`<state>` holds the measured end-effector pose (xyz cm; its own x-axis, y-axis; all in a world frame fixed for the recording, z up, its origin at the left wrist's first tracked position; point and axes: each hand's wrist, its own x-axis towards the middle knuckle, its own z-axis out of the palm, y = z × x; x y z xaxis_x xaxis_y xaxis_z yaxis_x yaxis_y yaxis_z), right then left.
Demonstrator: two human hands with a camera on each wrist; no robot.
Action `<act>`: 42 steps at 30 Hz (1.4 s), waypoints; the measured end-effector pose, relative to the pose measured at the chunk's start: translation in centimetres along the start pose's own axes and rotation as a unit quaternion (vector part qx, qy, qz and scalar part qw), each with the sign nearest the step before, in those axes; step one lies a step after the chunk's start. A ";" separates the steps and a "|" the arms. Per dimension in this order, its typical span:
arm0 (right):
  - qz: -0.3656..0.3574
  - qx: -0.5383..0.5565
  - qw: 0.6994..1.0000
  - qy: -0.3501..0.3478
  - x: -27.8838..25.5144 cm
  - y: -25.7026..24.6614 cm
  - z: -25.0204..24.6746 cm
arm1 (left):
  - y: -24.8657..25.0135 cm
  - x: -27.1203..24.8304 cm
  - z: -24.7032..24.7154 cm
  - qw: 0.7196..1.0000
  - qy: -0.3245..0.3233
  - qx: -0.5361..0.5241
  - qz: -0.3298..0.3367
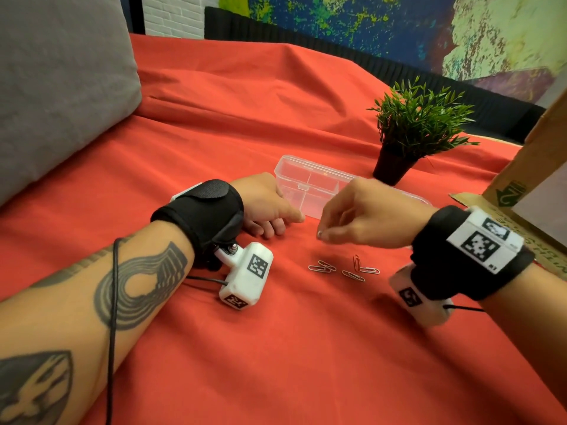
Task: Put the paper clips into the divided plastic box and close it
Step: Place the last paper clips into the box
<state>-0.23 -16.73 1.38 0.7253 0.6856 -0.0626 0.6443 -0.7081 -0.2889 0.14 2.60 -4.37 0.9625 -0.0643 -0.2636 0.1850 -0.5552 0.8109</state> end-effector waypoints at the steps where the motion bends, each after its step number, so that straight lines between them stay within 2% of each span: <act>1: 0.003 0.011 1.000 0.025 0.2 0.4 -0.8 | 0.0 0.0 0.0 1.000 0.000 -0.001 0.000; 4: 0.014 0.025 0.993 0.114 1.2 1.3 -3.2 | -0.1 0.1 -0.1 1.000 0.001 -0.003 0.002; 7: 0.041 -0.025 0.979 0.196 2.8 2.0 -3.9 | -0.1 0.1 -0.1 1.000 0.002 -0.004 0.001; 9: 0.059 -0.052 0.974 0.212 4.0 2.3 -3.3 | 0.0 0.0 -0.1 1.000 -0.002 -0.002 0.000; 15: 0.088 -0.069 0.975 0.195 6.4 3.3 -1.8 | 0.0 0.0 -0.2 1.000 -0.006 -0.004 -0.003; 22: 0.047 -0.048 0.960 0.272 2.4 2.7 -3.3 | -0.1 0.1 -0.1 1.000 -0.005 0.000 0.002; 24: 0.030 -0.038 0.971 0.235 0.5 2.3 -3.3 | -0.1 0.1 -0.1 1.000 -0.003 -0.001 0.001; 27: 0.011 -0.073 0.993 0.095 -1.9 2.4 -2.4 | 0.0 0.0 -0.1 1.000 -0.002 0.003 0.001; 29: 0.021 -0.108 0.994 0.001 -3.2 2.8 -1.4 | 0.0 0.0 0.0 1.000 -0.001 0.006 0.001; 31: 0.034 -0.127 0.990 -0.055 -4.1 3.1 -0.6 | 0.0 0.0 0.0 1.000 0.001 0.007 0.002; 33: 0.041 -0.136 0.987 -0.072 -4.5 3.3 0.1 | 0.0 0.1 0.0 1.000 0.002 0.006 0.002; 38: 0.062 -0.148 0.986 -0.048 -3.9 3.3 1.1 | 0.0 0.0 0.0 1.000 0.004 0.005 0.001; 42: 0.067 -0.148 0.985 -0.063 -3.7 3.1 1.2 | 0.0 0.1 0.0 1.000 0.003 0.005 0.001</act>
<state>-1.19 -21.27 -0.46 0.7844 0.5856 -0.2043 0.6013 -0.7988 0.0192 0.22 2.59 -4.34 0.9640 -0.0597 -0.2592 0.1818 -0.5634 0.8059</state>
